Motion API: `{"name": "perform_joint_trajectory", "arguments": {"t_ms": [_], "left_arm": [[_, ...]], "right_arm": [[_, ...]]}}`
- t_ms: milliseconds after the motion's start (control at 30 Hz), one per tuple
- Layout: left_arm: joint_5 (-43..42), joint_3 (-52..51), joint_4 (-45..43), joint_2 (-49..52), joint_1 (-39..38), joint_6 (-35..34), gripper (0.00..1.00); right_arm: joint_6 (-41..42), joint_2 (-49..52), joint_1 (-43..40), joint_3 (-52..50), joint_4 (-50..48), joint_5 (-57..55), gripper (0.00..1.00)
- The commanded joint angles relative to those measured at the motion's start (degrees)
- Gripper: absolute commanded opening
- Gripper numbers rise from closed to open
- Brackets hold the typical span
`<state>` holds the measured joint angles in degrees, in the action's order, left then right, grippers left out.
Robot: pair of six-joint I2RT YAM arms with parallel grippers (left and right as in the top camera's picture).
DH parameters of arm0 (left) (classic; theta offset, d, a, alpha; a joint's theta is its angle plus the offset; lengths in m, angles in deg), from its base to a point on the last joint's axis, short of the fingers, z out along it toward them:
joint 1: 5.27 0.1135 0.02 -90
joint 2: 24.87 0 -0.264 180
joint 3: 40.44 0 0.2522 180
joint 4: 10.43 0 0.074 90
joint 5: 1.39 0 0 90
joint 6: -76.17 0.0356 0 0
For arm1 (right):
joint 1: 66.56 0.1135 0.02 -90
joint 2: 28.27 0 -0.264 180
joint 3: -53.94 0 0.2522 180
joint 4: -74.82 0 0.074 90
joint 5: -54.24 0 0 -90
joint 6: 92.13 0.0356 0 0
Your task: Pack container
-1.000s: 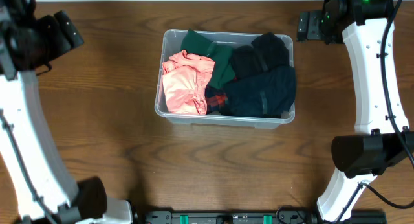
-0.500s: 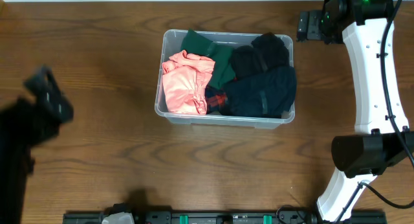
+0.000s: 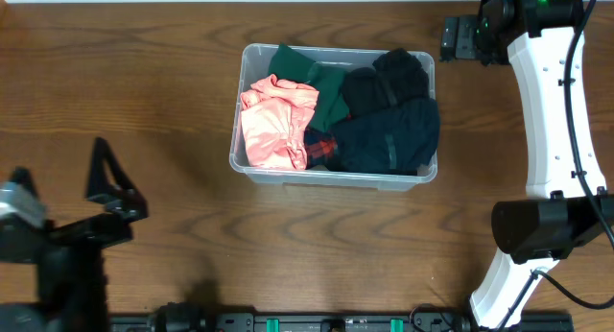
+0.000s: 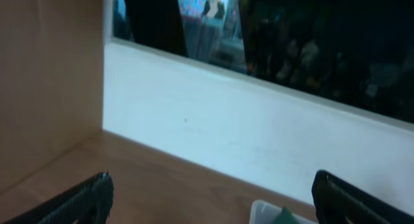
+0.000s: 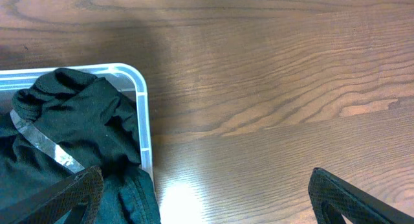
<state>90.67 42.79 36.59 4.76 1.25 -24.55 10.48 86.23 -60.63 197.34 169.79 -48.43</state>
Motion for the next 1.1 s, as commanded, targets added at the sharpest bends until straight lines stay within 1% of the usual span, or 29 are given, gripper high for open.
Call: {"name": "perform_joint_trajectory", "arguments": {"t_ms": [0, 133, 267, 467, 633, 733, 1067], "left_arm": [[-3.26, -11.85, -6.88, -5.92, -0.24, -0.13, 0.98], [-5.64, -24.55, -16.41, -11.69, -0.28, -0.13, 0.98], [-6.21, -33.99, -22.05, -16.22, -0.28, -0.17, 0.98], [-6.19, -44.22, -26.84, -22.43, -0.72, -0.35, 0.98], [-6.21, -51.45, -33.16, -29.03, -1.25, -0.7, 0.98], [-7.56, -53.7, -36.89, -29.49, -1.14, -1.03, 0.98], [-7.63, -54.07, -37.24, -29.51, -1.2, -0.68, 0.98]], "right_arm": [[0.63, 0.26, -0.28, 1.01, 0.0, -0.61, 0.99], [0.63, 0.26, -0.24, 1.01, 0.02, -0.61, 0.99], [0.63, 0.26, -0.24, 1.01, 0.0, -0.61, 0.99], [0.63, 0.26, -0.61, 1.01, 0.02, -0.61, 0.99], [0.63, 0.26, -0.39, 1.01, 0.0, -0.61, 0.99], [0.63, 0.26, -0.39, 1.01, 0.02, -0.61, 0.99], [0.63, 0.26, -0.24, 1.01, 0.02, -0.61, 0.99]]}}
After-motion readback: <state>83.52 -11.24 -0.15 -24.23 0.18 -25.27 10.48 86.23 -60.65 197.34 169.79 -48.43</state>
